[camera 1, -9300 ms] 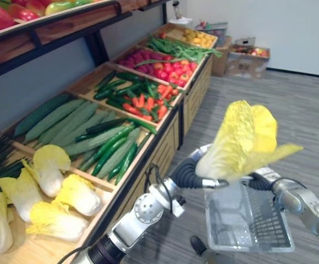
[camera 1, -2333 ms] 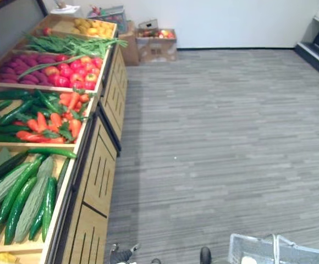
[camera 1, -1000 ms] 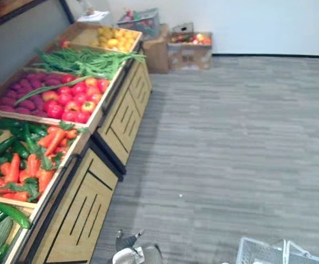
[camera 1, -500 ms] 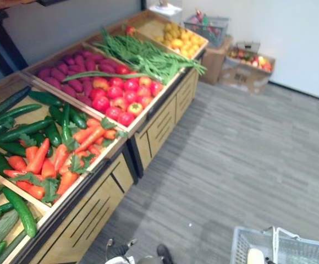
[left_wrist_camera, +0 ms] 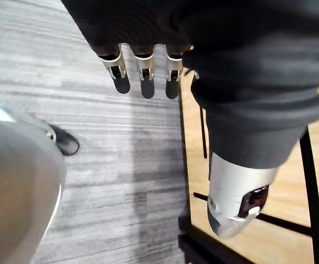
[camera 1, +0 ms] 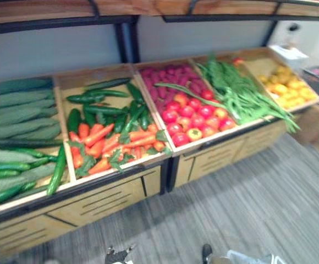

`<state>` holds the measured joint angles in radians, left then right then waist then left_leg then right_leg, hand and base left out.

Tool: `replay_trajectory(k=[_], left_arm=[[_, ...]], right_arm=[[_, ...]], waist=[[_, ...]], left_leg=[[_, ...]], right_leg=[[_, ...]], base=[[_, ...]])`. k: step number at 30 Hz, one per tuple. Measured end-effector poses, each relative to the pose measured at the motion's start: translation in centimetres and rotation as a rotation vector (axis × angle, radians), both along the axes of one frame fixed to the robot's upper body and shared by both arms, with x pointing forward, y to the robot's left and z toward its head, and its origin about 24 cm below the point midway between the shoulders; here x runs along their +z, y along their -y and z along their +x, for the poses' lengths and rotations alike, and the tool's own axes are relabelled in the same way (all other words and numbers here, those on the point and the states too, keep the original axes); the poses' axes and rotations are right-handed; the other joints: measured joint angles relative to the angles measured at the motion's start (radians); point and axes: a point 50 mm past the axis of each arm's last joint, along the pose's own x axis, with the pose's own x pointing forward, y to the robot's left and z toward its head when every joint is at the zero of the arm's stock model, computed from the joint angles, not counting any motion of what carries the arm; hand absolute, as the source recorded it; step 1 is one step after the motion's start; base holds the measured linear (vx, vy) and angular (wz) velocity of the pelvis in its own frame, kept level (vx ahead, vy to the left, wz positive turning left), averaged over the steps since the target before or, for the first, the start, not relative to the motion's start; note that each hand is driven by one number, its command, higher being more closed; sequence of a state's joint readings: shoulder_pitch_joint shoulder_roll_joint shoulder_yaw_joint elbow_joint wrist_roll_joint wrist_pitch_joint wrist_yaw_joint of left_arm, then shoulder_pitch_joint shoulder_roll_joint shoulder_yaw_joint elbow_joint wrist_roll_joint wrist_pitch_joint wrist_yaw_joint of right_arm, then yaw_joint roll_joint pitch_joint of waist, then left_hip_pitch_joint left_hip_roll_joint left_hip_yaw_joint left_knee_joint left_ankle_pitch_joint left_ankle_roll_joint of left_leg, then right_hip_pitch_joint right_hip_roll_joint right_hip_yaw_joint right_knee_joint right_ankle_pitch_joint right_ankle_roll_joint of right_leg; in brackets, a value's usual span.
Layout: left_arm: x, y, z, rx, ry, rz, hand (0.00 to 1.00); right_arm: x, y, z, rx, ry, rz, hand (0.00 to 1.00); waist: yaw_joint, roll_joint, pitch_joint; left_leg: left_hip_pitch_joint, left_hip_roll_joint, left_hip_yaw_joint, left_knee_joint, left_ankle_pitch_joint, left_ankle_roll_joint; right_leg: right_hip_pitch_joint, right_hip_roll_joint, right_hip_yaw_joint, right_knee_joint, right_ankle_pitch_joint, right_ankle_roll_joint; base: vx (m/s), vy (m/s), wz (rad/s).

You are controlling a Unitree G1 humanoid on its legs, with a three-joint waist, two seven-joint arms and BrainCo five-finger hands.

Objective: Pick vegetable in the basket

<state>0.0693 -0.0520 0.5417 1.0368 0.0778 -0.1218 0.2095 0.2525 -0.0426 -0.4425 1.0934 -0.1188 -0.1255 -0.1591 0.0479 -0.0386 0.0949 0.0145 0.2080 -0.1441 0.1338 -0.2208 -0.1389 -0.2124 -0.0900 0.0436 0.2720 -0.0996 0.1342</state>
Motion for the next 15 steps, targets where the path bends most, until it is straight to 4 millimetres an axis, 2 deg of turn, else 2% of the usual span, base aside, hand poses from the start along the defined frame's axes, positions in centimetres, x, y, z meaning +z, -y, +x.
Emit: replay_trajectory(k=[1,2,3,4,7,9,10,11,12,13,14,15], left_arm=[[-0.1,0.4,0.0,0.038,0.010,-0.025,0.00],[-0.1,0.6,-0.1,0.055,0.015,-0.043,0.00],[-0.2,0.6,-0.2,0.071,0.019,-0.054,0.00],[-0.3,0.8,-0.5,0.098,0.021,-0.071,0.00],[-0.3,0.8,-0.9,0.162,0.031,-0.094,0.00],[-0.3,0.9,-0.9,0.165,0.033,-0.094,0.00],[-0.3,0.9,-0.9,0.163,0.035,-0.092,0.00],[-0.3,0.9,-0.9,0.161,0.034,-0.092,0.00],[-0.3,0.9,-1.0,0.160,0.031,-0.092,0.00],[-0.4,1.0,-1.1,0.149,0.025,-0.090,0.00],[-0.5,-0.4,-1.7,-0.064,-0.051,-0.028,0.00],[-0.5,-0.4,-1.7,-0.064,-0.051,-0.028,0.00]], right_arm=[[0.2,0.7,0.3,0.025,0.006,-0.019,1.00],[0.3,1.0,0.6,0.036,0.009,-0.023,1.00],[0.3,1.1,0.9,0.044,0.018,-0.025,1.00],[0.4,1.2,2.0,0.077,0.037,-0.031,1.00],[0.6,0.9,4.7,0.201,0.074,-0.047,1.00],[0.8,1.0,5.4,0.227,0.089,-0.058,1.00],[0.8,1.2,5.4,0.219,0.093,-0.062,1.00],[0.9,1.4,5.4,0.206,0.096,-0.066,1.00],[0.9,1.4,5.4,0.203,0.096,-0.068,1.00],[0.9,1.5,5.4,0.205,0.097,-0.070,1.00],[0.7,2.5,3.8,0.177,0.039,-0.059,1.00],[0.7,2.5,3.8,0.177,0.039,-0.059,1.00]], waist=[[-0.001,0.016,0.003],[0.000,0.023,0.005],[0.001,0.026,0.004],[0.009,0.032,0.000],[0.015,0.050,-0.003],[0.009,0.055,-0.005],[0.005,0.048,0.001],[0.003,0.051,0.001],[0.001,0.053,0.000],[-0.003,0.057,-0.001],[-0.044,0.071,-0.007],[-0.044,0.071,-0.007]], left_leg=[[-0.013,0.021,0.002,-0.017,0.052,-0.004],[-0.013,0.034,0.004,-0.043,0.097,-0.027],[-0.013,0.042,0.006,-0.059,0.119,-0.036],[-0.012,0.061,0.025,-0.087,0.159,-0.048],[-0.038,0.094,0.051,-0.111,0.227,-0.055],[-0.066,0.096,0.089,-0.110,0.265,-0.037],[-0.082,0.095,0.174,-0.092,0.276,-0.021],[-0.089,0.094,0.287,-0.068,0.278,-0.017],[-0.088,0.093,0.329,-0.066,0.278,-0.017],[-0.078,0.088,0.363,-0.082,0.279,-0.016],[-0.012,-0.008,0.354,-0.221,0.273,-0.018],[-0.012,-0.008,0.354,-0.221,0.273,-0.018]], right_leg=[[-0.006,0.004,-0.056,0.041,-0.033,-0.021],[-0.006,0.006,-0.095,0.066,-0.054,-0.036],[-0.006,0.008,-0.113,0.079,-0.066,-0.044],[-0.010,0.020,-0.139,0.094,-0.081,-0.062],[-0.009,0.040,-0.207,0.088,-0.102,-0.089],[0.010,0.033,-0.258,0.066,-0.108,-0.093],[0.032,0.019,-0.290,0.045,-0.109,-0.095],[0.055,0.012,-0.311,0.027,-0.106,-0.093],[0.063,0.010,-0.315,0.021,-0.105,-0.091],[0.075,0.010,-0.315,0.006,-0.101,-0.084],[0.170,-0.020,-0.267,-0.221,0.050,-0.026],[0.170,-0.020,-0.267,-0.221,0.050,-0.026]], base=[[0.18,-0.540,1.24],[0.11,-0.414,1.08],[0.07,-0.365,0.80],[0.02,-0.295,0.58],[-0.03,-0.230,0.56],[-0.07,-0.133,0.83],[-0.03,-0.049,0.84],[-0.03,-0.030,0.76],[-0.02,0.010,0.49],[-0.01,0.019,0.21],[-0.01,0.022,0.10],[0.00,0.000,0.00]])
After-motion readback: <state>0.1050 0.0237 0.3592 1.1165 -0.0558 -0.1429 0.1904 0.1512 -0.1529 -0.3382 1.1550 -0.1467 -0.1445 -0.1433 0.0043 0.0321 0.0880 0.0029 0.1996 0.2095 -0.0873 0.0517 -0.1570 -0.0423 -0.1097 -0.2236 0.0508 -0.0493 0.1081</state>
